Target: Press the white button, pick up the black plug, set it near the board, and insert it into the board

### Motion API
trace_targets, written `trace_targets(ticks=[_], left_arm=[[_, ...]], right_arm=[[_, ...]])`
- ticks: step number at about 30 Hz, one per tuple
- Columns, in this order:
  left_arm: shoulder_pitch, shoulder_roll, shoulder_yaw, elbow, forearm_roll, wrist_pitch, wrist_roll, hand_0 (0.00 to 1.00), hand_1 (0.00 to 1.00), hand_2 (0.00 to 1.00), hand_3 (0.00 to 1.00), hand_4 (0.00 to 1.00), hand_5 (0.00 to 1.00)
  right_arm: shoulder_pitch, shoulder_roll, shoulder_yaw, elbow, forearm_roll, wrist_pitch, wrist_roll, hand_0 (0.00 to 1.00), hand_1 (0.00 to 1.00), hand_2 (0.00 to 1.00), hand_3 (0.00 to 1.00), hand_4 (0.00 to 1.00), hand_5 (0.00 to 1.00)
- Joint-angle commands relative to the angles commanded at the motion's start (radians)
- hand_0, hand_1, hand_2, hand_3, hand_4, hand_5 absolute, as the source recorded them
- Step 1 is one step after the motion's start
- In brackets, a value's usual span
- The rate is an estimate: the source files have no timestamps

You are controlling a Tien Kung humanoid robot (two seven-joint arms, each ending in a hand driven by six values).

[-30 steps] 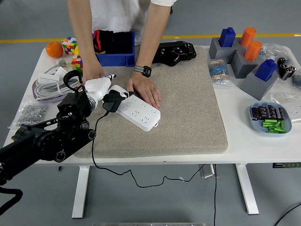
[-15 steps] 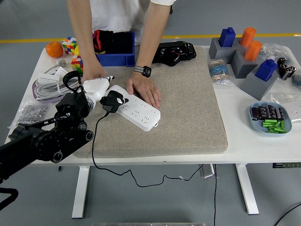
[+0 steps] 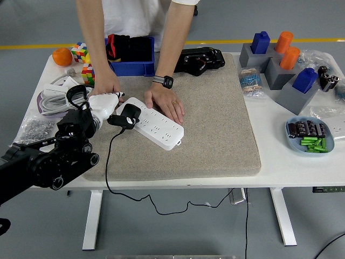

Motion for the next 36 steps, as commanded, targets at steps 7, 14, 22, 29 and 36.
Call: trace_targets(ticks=[7, 14, 22, 29, 36], left_arm=[[0.012, 0.012, 0.004, -0.009, 0.004, 0.004, -0.001, 0.852, 0.916, 0.926, 0.935, 0.891, 0.674], [0.02, 0.017, 0.005, -0.014, 0.005, 0.007, -0.003, 0.819, 0.894, 0.919, 0.928, 0.887, 0.659], [0.028, 0.027, -0.024, -0.045, 0.008, 0.022, -0.019, 0.811, 0.89, 0.917, 0.929, 0.889, 0.655], [0.033, 0.036, -0.07, -0.107, 0.013, 0.055, -0.052, 0.81, 0.89, 0.917, 0.931, 0.888, 0.651], [0.096, 0.083, -0.111, -0.237, 0.044, 0.069, -0.065, 0.829, 0.902, 0.928, 0.95, 0.892, 0.666]], right_arm=[[-0.001, 0.0, -0.005, -0.001, 0.0, 0.0, 0.0, 0.575, 0.535, 0.547, 0.509, 0.643, 0.38], [-0.002, -0.001, -0.009, -0.001, 0.001, 0.0, 0.0, 0.576, 0.533, 0.547, 0.509, 0.643, 0.38], [-0.002, -0.001, -0.01, 0.0, 0.002, 0.0, 0.0, 0.577, 0.535, 0.547, 0.509, 0.642, 0.38], [-0.005, -0.001, -0.008, 0.0, 0.001, 0.0, 0.0, 0.577, 0.535, 0.547, 0.508, 0.642, 0.38], [-0.007, 0.001, -0.002, 0.002, -0.001, 0.0, 0.0, 0.577, 0.535, 0.547, 0.508, 0.642, 0.38]])
